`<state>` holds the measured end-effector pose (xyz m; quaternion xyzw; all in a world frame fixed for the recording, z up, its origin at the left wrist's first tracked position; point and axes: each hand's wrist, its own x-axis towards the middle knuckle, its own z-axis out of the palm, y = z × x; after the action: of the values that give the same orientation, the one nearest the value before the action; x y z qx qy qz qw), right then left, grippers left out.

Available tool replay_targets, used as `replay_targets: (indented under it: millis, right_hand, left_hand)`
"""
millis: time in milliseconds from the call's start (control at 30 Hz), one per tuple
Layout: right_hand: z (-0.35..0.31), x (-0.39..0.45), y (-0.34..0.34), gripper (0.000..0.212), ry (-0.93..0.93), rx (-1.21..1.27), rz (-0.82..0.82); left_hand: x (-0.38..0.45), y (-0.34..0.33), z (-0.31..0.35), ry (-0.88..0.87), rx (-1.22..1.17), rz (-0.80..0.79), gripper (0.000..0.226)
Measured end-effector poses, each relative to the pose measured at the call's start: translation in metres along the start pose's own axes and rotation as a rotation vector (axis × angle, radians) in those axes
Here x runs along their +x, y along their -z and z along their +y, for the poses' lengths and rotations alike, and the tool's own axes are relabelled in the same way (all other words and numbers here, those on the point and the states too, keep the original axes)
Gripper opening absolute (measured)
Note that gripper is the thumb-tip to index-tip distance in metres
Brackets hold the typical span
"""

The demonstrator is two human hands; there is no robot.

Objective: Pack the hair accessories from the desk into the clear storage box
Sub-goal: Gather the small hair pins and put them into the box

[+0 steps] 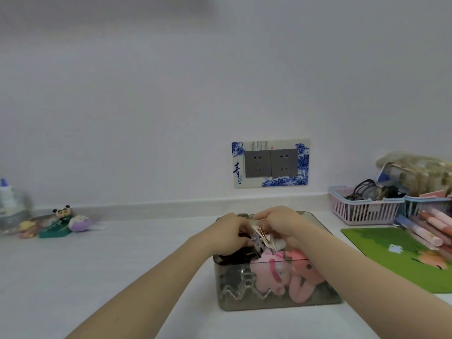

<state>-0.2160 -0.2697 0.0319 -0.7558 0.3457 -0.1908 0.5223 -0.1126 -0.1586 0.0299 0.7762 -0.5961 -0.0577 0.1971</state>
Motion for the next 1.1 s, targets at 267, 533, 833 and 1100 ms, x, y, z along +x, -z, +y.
replay_targets:
  millis: [267,533,833,1100]
  right_hand:
    - [-0.013,-0.029,-0.004,0.036,0.162,0.093,0.104]
    - [-0.014,-0.108,-0.033,0.036,0.336,0.358,-0.016]
    - [0.019,-0.149,-0.089,0.029,0.426,0.094,-0.297]
    - [0.046,-0.141,-0.122,0.026,0.509,-0.279,-0.315]
  left_hand:
    - [-0.041,0.018,0.008,-0.018,-0.037,0.177,0.027]
    - [-0.124,0.021,0.013,-0.027,-0.148,0.259,0.019]
    - [-0.207,-0.013,-0.010,0.223,-0.032,0.046,0.039]
    - [-0.227,-0.029,-0.023,0.216,-0.002,0.125,0.044]
